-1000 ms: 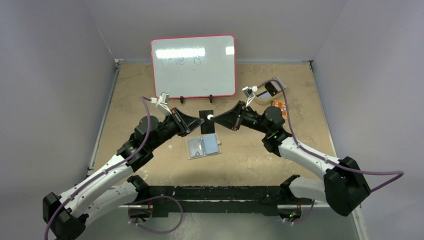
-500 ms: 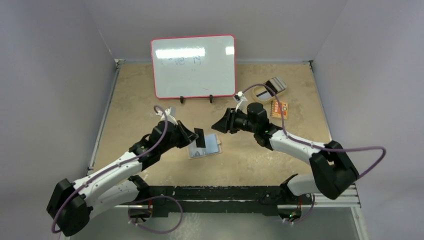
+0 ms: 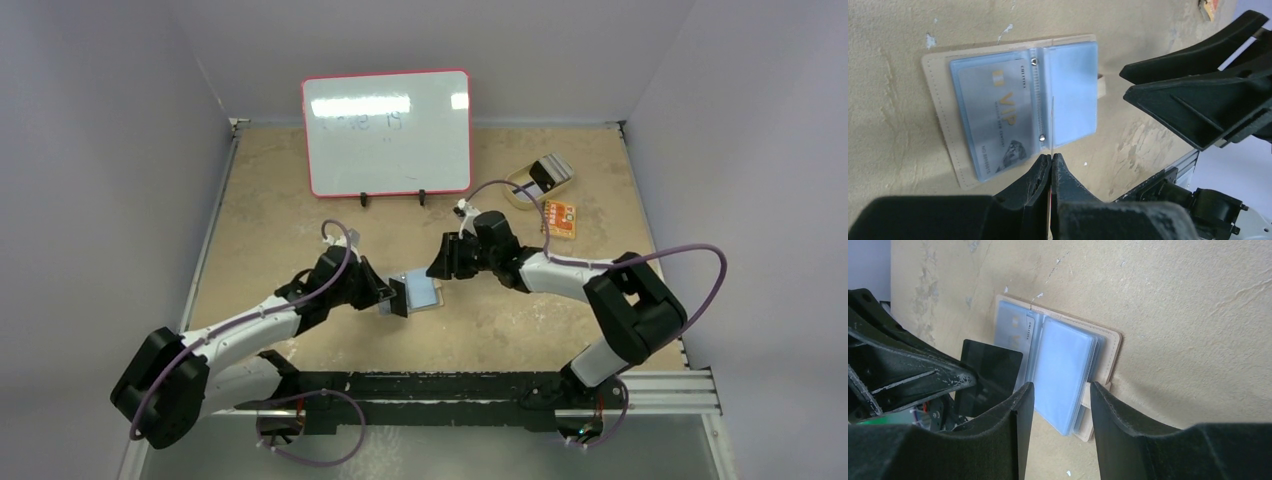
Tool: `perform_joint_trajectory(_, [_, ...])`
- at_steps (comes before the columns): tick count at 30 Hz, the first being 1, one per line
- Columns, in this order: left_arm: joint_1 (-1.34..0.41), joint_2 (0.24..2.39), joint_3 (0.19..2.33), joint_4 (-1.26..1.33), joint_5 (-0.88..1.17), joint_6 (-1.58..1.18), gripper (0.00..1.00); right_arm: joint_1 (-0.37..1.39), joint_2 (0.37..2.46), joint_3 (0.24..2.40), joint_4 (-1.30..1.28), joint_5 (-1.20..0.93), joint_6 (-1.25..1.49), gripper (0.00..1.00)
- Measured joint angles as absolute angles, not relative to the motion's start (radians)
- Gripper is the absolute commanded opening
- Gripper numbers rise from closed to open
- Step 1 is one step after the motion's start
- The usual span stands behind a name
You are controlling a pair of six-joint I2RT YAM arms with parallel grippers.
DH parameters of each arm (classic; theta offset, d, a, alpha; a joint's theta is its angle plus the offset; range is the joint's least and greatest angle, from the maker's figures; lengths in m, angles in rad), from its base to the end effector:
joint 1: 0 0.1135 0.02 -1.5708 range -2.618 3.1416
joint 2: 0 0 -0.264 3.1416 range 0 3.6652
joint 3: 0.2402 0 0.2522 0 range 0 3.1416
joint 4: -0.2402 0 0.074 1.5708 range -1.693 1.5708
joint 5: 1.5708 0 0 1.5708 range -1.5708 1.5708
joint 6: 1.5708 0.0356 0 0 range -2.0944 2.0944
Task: Put the credit cards into the card holder
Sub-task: Insert the credit card into the card holder.
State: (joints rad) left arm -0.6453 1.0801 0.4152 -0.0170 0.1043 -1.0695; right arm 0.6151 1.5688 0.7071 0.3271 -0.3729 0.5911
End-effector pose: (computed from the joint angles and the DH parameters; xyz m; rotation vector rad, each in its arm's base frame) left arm 0.1658 -0.1295 0.1735 -0.4582 2.4184 -0.9701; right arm 0.2512 0.1933 0.1761 -0.2696 2.2525 1.0797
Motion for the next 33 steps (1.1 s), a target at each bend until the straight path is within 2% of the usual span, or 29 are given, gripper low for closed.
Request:
perform_joint_trajectory(9, [-0.581, 1.133, 0.415, 0.007, 0.193, -1.050, 0.00, 0.641, 1.636, 0.742, 0.326, -0.348, 0.574, 0.46])
perform_joint_trajectory(15, [-0.557, 1.168, 0.415, 0.039, 0.239, -1.029, 0.00, 0.644, 1.643, 0.742, 0.312, -0.315, 0.562, 0.36])
perform_joint_trajectory(33, [-0.511, 1.264, 0.386, 0.162, 0.310, -1.033, 0.00, 0.650, 1.662, 0.742, 0.280, -0.297, 0.532, 0.29])
